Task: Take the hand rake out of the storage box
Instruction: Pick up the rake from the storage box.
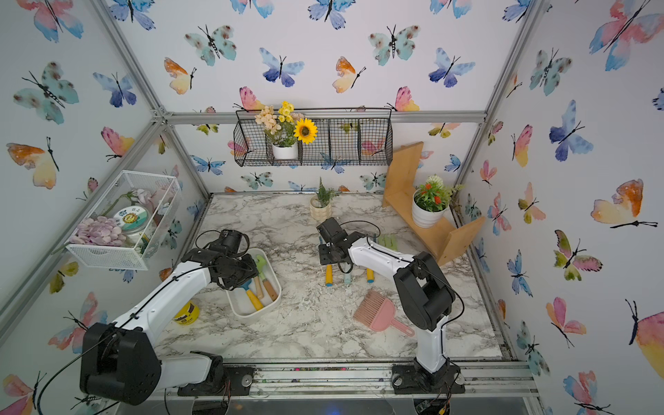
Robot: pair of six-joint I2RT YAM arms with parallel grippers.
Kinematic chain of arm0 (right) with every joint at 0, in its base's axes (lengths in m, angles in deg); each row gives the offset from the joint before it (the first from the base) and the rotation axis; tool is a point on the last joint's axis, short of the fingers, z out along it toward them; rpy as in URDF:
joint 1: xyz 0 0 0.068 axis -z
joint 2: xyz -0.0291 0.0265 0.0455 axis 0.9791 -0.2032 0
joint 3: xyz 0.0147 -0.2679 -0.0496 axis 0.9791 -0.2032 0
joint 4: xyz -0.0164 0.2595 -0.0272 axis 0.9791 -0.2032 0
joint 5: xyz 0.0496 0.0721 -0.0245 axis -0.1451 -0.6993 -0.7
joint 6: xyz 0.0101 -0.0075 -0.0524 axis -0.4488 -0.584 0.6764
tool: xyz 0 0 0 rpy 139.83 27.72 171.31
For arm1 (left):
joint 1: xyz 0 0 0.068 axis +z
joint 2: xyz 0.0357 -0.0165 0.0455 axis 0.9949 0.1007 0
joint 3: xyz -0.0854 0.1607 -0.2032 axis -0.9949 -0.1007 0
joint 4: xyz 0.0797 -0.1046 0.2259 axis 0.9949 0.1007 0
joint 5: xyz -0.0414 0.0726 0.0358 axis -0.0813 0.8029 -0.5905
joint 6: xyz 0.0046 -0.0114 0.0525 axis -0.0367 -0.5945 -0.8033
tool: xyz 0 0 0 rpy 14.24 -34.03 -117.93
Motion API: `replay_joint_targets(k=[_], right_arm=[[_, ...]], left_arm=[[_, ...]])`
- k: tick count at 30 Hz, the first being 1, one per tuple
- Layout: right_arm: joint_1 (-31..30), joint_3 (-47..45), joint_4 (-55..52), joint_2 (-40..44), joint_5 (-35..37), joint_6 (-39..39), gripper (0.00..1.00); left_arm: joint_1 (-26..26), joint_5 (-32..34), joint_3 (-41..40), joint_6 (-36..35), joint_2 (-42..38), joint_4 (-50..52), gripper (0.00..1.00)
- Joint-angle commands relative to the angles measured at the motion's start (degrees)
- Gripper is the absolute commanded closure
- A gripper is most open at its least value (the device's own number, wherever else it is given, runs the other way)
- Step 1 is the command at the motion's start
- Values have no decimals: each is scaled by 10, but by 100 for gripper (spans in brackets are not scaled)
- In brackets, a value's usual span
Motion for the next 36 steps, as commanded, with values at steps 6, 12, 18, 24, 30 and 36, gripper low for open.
replay_joint_targets(k=[6,12,18,24,30,36], right_arm=[[0,-8,-11,23,13,6,50],[1,-10,-12,21,13,6,50],[0,-9,-13,18,16,9,50],[0,1,-17,11,8,8,50],[1,9,-21,11,8,10,50],[1,9,-24,15,8,10,50]], left_arm=[[-32,7,-1,47,84,-70,61],[-43,19,-5,51,122,-81,61],[-43,33,-20,43,134,-83,61],[-43,27,-35,34,148,-100,62],[-43,30,-36,26,162,-109,64],[-43,28,-35,24,161,-109,74]])
